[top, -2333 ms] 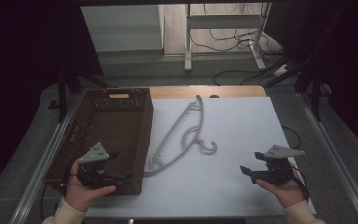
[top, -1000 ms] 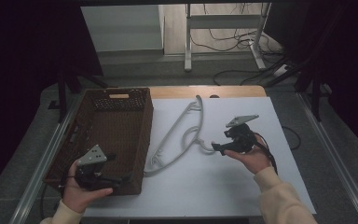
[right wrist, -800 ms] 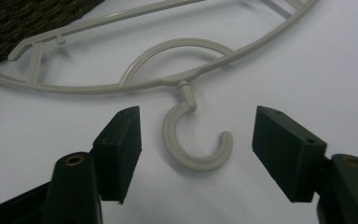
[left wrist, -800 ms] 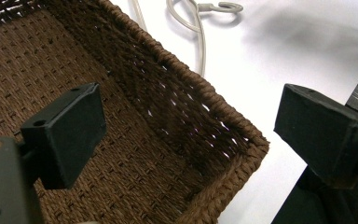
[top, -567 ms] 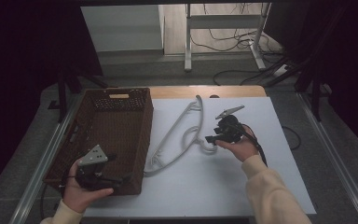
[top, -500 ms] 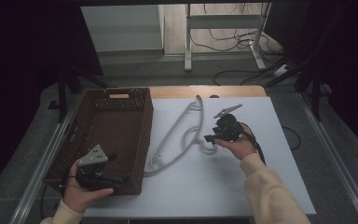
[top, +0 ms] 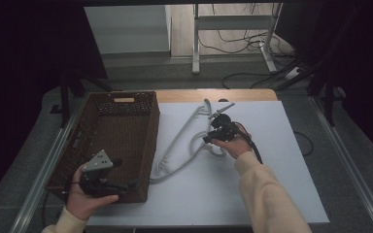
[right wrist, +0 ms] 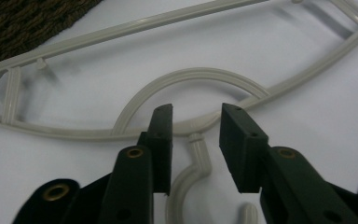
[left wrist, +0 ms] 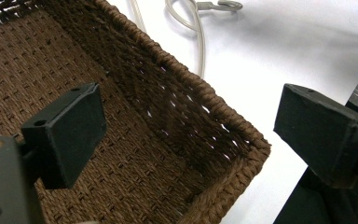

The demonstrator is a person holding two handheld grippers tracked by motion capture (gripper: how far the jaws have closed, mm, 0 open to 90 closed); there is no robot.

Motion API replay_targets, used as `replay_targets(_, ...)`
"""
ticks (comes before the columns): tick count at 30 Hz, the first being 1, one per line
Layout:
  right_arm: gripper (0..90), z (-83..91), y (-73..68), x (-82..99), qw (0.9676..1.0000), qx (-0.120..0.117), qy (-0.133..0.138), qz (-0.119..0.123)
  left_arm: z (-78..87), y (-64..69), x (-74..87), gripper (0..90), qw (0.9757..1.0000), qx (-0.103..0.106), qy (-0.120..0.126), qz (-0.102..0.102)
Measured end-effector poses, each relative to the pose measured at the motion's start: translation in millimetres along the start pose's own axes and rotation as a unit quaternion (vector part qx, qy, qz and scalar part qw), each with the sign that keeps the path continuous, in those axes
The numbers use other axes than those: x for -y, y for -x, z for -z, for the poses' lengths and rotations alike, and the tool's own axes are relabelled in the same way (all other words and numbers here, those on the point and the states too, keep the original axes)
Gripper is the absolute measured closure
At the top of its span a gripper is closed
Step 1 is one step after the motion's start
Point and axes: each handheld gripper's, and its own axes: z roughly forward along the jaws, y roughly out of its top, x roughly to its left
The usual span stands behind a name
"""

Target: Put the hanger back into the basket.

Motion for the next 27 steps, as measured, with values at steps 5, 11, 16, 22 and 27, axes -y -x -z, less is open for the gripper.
replay_targets(5, 71.9, -12.4, -0.9, -10.1, 0.9998, -0.002, -0.017, -0.002, 0.8, -0.8, -0.6, 9.2, 1.0000, -0.001, 0.002, 0.001)
replay_targets(11, 84.9, -25.2, -5.5, -17.0, 0.9991, -0.016, -0.039, -0.001, -0.2, -1.2, -1.0, 9.3, 1.0000, 0.001, 0.000, 0.000)
replay_targets(16, 89.2, -35.1, -6.7, -18.3, 0.9984, -0.010, -0.056, 0.005, 0.2, -1.5, -1.1, 9.2, 1.0000, 0.001, 0.001, 0.001)
replay_targets(22, 89.4, -51.2, -5.1, -22.3, 0.9975, 0.007, -0.070, 0.005, 0.3, -0.8, -1.8, 9.3, 1.0000, 0.000, 0.001, 0.000)
replay_targets(27, 89.5, -59.6, -5.2, -21.0, 0.9962, 0.015, -0.086, 0.007, 0.3, -1.3, -1.4, 9.3, 1.0000, 0.000, 0.001, 0.001)
